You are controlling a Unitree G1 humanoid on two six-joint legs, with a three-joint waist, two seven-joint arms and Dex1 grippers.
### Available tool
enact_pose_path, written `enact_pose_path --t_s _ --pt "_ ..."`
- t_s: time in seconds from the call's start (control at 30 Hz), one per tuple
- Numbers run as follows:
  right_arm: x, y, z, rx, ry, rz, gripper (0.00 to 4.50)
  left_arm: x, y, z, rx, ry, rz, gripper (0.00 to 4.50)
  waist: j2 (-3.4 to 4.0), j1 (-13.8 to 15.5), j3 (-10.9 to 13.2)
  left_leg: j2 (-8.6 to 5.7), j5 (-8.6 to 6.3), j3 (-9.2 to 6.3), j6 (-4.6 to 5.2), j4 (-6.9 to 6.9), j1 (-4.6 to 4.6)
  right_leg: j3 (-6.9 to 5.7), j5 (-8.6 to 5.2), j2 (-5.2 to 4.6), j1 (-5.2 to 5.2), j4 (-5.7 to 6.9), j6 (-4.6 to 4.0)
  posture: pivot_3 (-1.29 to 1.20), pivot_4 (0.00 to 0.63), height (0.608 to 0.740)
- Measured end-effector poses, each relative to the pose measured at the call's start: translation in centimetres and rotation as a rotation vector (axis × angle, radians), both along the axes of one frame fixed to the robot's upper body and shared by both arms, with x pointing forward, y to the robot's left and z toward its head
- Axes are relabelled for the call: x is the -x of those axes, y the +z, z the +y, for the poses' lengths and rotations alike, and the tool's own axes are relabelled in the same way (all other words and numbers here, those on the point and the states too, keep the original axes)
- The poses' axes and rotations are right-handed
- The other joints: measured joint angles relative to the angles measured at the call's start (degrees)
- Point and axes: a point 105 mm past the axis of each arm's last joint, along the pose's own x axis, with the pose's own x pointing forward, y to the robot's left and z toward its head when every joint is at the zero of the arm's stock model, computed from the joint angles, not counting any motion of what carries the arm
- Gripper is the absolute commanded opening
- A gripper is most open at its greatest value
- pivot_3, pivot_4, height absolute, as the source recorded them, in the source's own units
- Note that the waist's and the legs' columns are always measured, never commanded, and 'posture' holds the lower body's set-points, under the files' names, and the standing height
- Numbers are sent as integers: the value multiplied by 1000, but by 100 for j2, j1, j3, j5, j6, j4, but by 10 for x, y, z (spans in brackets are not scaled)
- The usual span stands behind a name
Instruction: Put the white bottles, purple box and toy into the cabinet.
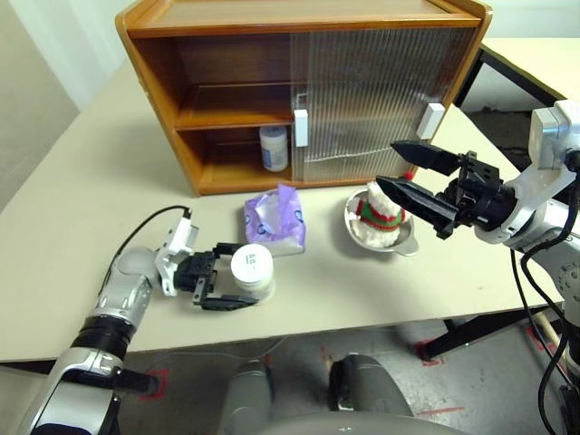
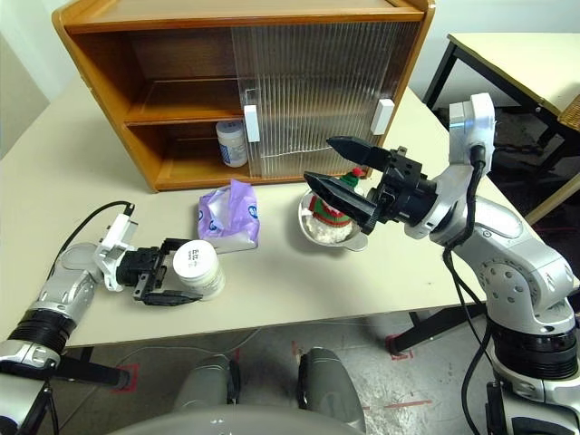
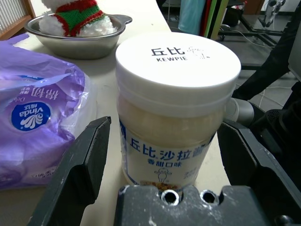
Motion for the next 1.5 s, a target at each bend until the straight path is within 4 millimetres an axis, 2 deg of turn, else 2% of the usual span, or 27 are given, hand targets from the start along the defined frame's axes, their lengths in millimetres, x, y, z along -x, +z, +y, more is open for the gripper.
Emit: enact_pose_path --t_s 0.07,0.1,0.13,0.23,0.53,0.73,0.9,1.0,1.2,1.3,1.5 --pt "0 0 0 1 0 -1 4500 0 0 0 0 1 5 4472 0 1 0 0 0 0 0 0 0 0 0 0 0 0 0 -97 0 740" --pt "1 0 0 2 0 -2 4500 0 0 0 1 1 7 4124 0 1 0 0 0 0 0 0 0 0 0 -1 0 0 -1 -97 0 740" --pt "0 0 0 2 0 -2 4500 0 -1 0 2 1 9 4012 0 1 0 0 0 0 0 1 -1 0 -1 -1 0 0 -1 -97 0 740" --pt "0 0 0 2 -2 -2 4500 0 -1 0 5 4 15 3077 0 0 0 -1 0 0 0 1 0 0 -4 -1 0 0 -7 -95 0 740" --pt "0 0 0 1 -6 -1 4500 -2 1 1 15 21 63 3063 0 -7 0 0 0 -1 0 0 -1 0 -4 0 -1 0 -7 -83 0 740" --pt "0 -3 0 -14 -6 12 4500 -10 35 10 73 93 -9 3063 0 -3 1 1 0 -2 0 -2 -1 0 -1 0 -1 -1 -1 -50 0 740" --pt "0 -5 6 -45 4 9 4500 -8 42 24 82 173 15 3063 1 12 3 5 0 -4 0 -4 -2 -1 -2 5 -5 0 -2 -30 0 740" --pt "-1 -8 11 -42 25 16 4500 -18 47 32 99 278 15 3063 3 35 4 4 -1 -6 -1 -2 -2 -3 -4 3 -2 0 -6 -21 0 740" --pt "-6 -2 11 -43 31 -9 4500 -63 69 45 129 587 -83 3063 -4 67 8 -2 -1 -6 -1 2 -3 1 2 0 3 -2 4 -23 0 740" --pt "-6 -3 11 -49 28 -8 4500 -81 68 50 131 724 -95 3063 -5 61 8 -1 0 -7 0 -2 -4 1 7 6 1 -1 12 -35 0 740" --pt "-6 -6 10 -50 18 -4 4500 -101 62 47 155 866 -79 3063 -9 32 7 -2 0 -5 2 -3 -6 2 5 8 1 -2 12 -54 0 740"
